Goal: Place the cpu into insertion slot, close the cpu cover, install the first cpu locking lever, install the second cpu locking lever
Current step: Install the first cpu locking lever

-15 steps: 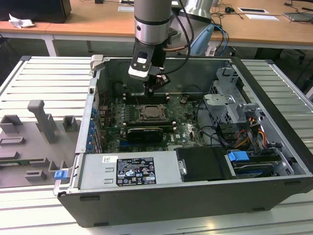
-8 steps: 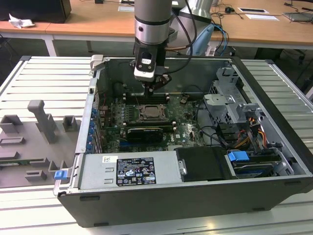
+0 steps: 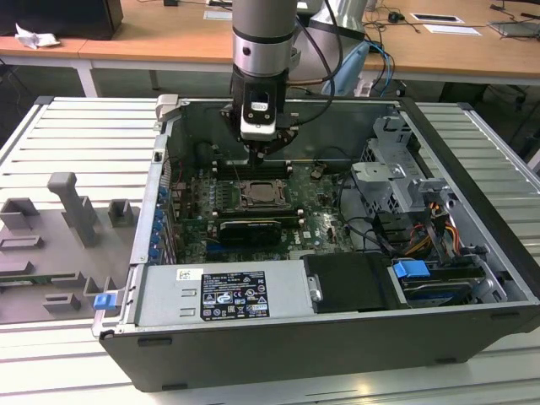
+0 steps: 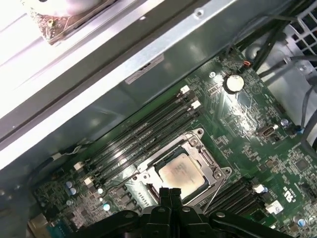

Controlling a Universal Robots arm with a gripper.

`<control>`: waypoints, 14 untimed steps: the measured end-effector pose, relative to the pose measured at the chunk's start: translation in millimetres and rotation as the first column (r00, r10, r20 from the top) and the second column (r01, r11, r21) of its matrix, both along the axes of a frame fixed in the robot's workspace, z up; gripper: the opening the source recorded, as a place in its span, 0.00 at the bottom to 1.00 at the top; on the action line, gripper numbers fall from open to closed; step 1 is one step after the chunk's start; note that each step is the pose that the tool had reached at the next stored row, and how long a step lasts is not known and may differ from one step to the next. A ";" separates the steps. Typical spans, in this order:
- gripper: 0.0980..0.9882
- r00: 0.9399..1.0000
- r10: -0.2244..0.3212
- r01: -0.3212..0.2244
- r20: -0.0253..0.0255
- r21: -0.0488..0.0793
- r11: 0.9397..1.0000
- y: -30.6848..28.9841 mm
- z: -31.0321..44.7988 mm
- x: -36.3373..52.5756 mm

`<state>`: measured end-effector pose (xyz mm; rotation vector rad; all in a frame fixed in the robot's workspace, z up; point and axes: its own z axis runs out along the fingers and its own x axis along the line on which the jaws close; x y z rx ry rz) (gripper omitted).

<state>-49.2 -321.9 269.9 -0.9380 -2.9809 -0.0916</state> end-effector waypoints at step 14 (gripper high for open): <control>0.01 0.990 0.142 -0.142 0.000 0.000 0.990 0.0 0.0 0.0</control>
